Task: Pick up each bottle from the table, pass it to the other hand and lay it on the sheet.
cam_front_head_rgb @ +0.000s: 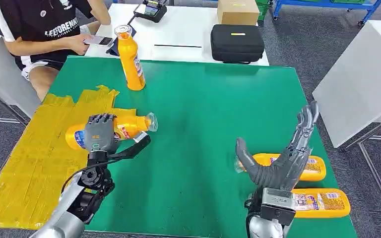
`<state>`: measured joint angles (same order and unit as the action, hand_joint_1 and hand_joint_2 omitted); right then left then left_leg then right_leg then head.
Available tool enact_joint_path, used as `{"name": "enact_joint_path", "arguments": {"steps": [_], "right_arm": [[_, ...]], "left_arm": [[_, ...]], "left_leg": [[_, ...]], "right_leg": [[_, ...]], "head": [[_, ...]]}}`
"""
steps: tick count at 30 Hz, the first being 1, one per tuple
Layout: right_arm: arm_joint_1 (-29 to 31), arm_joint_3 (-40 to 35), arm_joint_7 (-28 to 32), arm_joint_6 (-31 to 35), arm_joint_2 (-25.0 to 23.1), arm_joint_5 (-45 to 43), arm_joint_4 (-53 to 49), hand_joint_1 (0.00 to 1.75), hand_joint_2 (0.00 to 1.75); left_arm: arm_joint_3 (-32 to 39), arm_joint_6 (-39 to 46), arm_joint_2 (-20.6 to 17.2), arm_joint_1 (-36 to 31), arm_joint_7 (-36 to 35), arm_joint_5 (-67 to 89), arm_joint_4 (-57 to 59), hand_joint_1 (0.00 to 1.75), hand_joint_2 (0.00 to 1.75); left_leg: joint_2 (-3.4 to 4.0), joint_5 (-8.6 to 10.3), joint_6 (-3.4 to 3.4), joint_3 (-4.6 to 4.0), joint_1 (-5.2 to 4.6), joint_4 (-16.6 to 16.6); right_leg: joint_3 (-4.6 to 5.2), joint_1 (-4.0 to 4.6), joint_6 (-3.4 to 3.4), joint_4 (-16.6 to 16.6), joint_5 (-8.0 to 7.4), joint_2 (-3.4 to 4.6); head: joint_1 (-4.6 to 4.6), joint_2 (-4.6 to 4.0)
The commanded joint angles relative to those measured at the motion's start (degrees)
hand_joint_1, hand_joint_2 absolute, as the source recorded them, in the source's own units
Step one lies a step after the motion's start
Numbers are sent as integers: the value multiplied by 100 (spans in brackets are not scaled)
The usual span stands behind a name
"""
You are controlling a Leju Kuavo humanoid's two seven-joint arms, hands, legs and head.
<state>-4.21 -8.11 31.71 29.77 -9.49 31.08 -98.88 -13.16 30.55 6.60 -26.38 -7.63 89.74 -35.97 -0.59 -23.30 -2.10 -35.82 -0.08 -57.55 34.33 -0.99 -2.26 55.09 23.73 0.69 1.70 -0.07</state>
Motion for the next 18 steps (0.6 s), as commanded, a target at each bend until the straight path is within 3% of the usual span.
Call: {"name": "enact_joint_path", "arguments": {"steps": [1,18], "right_arm": [[309,139,-96,-140,-49,74,366,0,175],[553,69,-111,-276,-49,51,962,0,175]], "left_arm": [[-121,-284,-98,-411,98,26,852,175,175],[220,-537,12,-584,728,-65,1149,175,175]], "left_leg": [[9,-14,12,34,3,0],[8,-8,9,19,4,2]], "right_leg": [[-33,4,12,-1,12,-1],[-19,6,8,-5,4,1]], "head": [[-2,0],[-2,0]]}}
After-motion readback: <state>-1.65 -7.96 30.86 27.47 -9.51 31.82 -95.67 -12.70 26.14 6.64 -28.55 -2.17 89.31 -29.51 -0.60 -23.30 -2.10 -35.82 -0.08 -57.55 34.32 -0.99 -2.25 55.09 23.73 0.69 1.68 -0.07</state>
